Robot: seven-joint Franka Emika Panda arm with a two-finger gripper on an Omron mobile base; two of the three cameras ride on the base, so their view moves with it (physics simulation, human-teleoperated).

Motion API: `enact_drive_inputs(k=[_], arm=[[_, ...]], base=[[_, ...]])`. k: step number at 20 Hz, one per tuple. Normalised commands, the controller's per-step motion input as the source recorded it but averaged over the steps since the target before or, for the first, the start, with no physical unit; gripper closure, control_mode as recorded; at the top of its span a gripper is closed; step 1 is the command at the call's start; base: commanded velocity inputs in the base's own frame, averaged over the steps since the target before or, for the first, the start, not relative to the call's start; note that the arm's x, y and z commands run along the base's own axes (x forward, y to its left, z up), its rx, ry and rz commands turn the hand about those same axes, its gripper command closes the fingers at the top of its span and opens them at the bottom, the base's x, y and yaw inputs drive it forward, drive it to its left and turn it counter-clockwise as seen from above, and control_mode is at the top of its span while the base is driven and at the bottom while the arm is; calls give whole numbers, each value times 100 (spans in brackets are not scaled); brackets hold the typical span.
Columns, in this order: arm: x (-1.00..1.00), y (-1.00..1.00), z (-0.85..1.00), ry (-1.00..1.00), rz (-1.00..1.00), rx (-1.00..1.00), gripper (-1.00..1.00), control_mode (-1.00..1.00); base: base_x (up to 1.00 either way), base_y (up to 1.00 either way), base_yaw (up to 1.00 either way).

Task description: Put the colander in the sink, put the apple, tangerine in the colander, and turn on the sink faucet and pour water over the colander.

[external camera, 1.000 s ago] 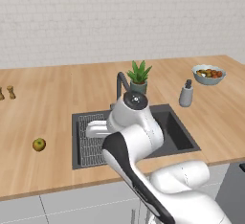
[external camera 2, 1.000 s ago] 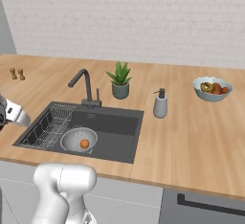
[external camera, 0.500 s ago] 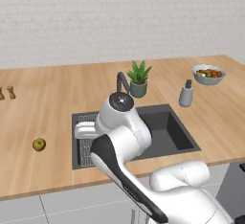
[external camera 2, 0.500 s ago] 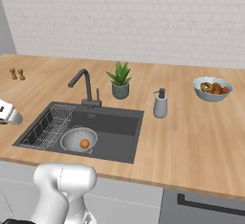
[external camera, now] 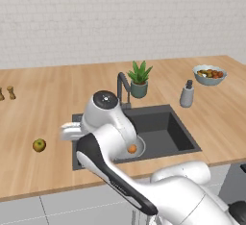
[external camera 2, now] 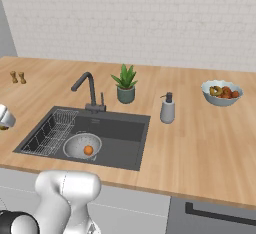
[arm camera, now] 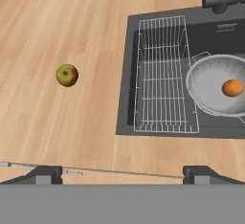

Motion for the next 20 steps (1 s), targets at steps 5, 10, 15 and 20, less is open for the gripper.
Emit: enact_drive_inputs(k=[5,10,15,20], arm=[[0,38,-6,1,5,0,-100,-100],[1,28,-2,1,4,0,-100,-100],[4,25,0,1,2,0,-100,-100],[1,30,-5,0,1,0,-100,-100]], base=[[0,0,0],[0,0,0],[0,0,0],[0,0,0]])
